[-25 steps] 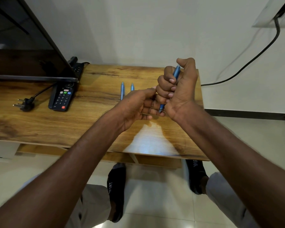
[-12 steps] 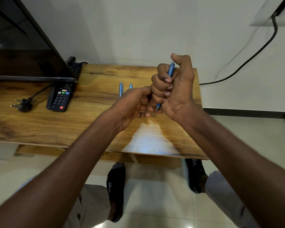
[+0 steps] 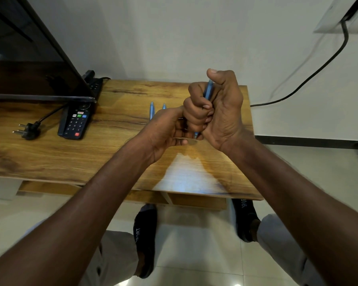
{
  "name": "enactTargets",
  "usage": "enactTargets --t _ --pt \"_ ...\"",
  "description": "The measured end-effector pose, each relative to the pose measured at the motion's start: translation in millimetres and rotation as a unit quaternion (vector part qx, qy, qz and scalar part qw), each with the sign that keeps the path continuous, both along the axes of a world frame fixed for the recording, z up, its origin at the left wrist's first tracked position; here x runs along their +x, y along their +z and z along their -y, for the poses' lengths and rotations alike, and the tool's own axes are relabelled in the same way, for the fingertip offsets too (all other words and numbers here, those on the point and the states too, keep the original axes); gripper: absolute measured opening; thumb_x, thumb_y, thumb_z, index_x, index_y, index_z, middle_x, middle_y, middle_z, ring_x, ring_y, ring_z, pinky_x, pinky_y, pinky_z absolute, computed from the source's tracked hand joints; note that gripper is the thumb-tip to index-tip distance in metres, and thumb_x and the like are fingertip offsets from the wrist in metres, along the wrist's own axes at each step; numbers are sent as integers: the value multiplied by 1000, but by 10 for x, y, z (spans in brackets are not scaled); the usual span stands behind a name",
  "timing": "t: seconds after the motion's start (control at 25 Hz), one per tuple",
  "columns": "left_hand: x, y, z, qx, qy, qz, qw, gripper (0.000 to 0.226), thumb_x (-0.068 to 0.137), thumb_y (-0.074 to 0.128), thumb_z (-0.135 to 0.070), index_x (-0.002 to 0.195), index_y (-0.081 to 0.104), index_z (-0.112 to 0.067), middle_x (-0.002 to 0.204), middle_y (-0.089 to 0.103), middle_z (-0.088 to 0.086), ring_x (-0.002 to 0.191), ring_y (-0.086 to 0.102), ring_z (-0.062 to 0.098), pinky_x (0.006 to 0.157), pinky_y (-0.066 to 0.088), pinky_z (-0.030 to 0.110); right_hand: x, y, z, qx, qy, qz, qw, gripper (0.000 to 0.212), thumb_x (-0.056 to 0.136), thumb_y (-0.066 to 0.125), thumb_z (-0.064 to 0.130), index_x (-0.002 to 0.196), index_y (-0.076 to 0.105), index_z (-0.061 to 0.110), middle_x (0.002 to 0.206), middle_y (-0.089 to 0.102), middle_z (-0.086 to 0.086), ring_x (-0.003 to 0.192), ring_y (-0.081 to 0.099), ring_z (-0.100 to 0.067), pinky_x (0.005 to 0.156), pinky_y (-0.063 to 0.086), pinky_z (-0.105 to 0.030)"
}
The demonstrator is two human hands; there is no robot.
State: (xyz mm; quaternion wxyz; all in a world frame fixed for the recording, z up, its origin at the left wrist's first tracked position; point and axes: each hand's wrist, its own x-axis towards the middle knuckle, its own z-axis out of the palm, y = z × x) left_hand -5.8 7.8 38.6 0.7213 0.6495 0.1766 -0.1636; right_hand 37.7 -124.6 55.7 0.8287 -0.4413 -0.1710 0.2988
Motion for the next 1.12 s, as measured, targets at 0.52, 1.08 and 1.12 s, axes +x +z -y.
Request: enactTargets --t 0.52,1.08,1.12 --pt "-1 1 8 12 15 -6 1000 32 106 48 -29 116 70 -8 93 75 11 79 70 18 69 49 33 -62 18 -57 -49 -43 42 997 48 96 32 45 58 30 15 47 16 -1 44 4 -15 48 4 -25" --pt "1 -14 -9 16 15 1 1000 27 104 45 -25 98 70 -15 90 73 9 78 70 19 66 51 32 -122 -3 -93 -75 -55 91 991 50 99 32 41 56 32 16 45 23 1 40 9 -16 44 18 -17" --pt "4 -18 -10 16 14 2 1000 27 104 45 -25 96 70 -16 89 74 8 78 69 19 66 51 32 -122 -8 -94 -78 -57 97 991 50 100 32 41 56 33 16 45 23 1 41 9 -16 44 18 -17"
